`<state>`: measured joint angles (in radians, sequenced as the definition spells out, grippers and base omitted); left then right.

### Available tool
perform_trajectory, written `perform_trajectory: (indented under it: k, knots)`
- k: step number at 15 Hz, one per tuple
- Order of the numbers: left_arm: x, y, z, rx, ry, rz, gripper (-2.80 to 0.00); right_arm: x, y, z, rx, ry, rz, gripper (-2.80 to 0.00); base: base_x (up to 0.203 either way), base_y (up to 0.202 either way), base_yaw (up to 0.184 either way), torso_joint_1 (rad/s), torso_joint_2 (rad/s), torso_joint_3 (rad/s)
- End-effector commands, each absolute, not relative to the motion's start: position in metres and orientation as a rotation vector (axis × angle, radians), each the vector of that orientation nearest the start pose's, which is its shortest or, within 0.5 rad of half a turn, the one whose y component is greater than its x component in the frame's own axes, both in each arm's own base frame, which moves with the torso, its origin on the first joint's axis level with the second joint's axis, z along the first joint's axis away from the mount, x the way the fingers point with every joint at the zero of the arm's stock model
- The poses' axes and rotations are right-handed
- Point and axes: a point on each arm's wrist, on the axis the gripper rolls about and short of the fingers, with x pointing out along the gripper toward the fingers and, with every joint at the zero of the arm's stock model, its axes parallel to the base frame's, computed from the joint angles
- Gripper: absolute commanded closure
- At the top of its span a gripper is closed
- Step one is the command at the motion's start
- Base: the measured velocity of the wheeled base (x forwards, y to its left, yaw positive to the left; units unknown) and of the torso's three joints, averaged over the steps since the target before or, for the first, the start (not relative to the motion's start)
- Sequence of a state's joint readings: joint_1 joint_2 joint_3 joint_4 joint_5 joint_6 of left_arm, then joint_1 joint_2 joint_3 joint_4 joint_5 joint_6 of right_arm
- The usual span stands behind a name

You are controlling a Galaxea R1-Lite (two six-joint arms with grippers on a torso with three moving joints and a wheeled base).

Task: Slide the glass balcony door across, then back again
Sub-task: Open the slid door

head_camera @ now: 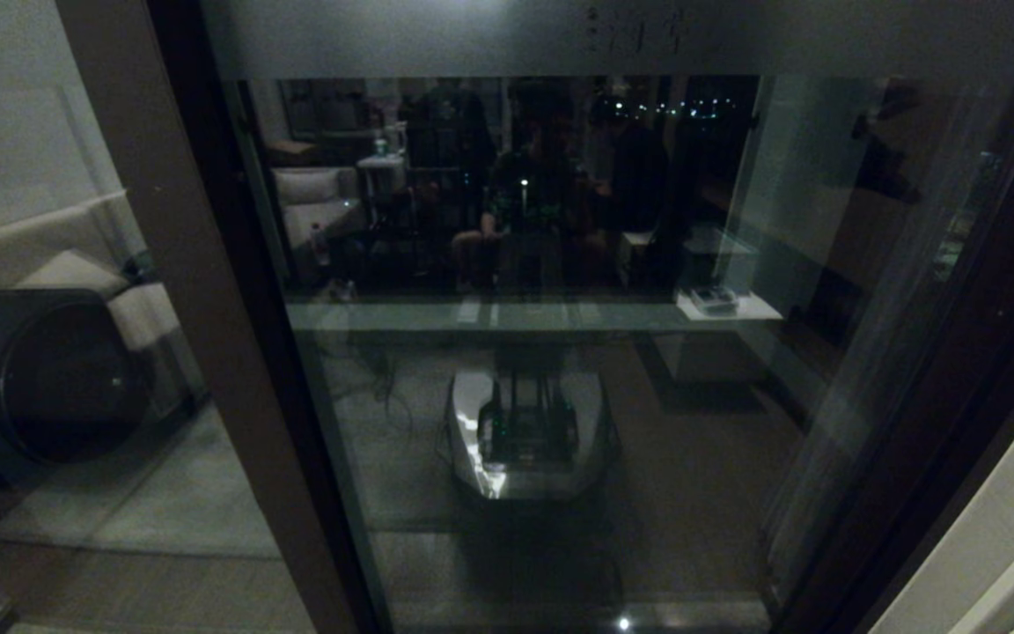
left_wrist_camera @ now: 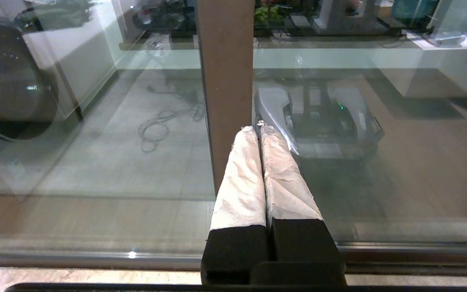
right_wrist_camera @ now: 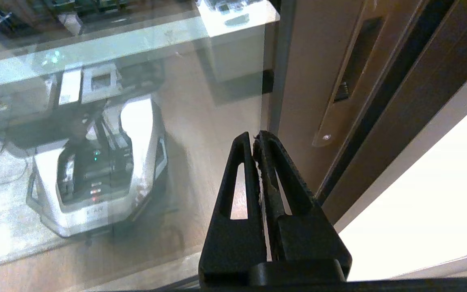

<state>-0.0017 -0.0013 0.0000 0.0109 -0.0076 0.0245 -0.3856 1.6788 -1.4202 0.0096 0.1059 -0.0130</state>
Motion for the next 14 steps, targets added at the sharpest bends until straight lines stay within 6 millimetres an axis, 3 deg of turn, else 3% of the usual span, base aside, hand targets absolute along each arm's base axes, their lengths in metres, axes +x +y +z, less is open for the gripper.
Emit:
perform_trajectory:
  k: [1,6,8,12,14]
  knots:
    - [-0.023,0.0,0.074,0.025,0.009,-0.009,0.0,0.287,-0.111,0.305,0.052,0.244,-0.233,0.0,0.0,0.0,0.0,0.0,0.0,0.0]
    - [-0.023,0.0,0.074,0.025,0.009,-0.009,0.0,0.247,-0.092,0.324,0.112,0.174,-0.036,0.0,0.0,0.0,0.0,0.0,0.0,0.0]
    - [-0.023,0.0,0.074,0.025,0.009,-0.009,0.0,0.238,-0.087,0.331,0.113,0.157,-0.036,0.0,0.0,0.0,0.0,0.0,0.0,0.0]
    - [-0.023,0.0,0.074,0.025,0.009,-0.009,0.0,0.227,-0.082,0.344,0.104,0.135,-0.034,0.0,0.0,0.0,0.0,0.0,0.0,0.0]
    - [-0.023,0.0,0.074,0.025,0.009,-0.009,0.0,0.227,-0.081,0.361,0.081,0.08,-0.009,0.0,0.0,0.0,0.0,0.0,0.0,0.0]
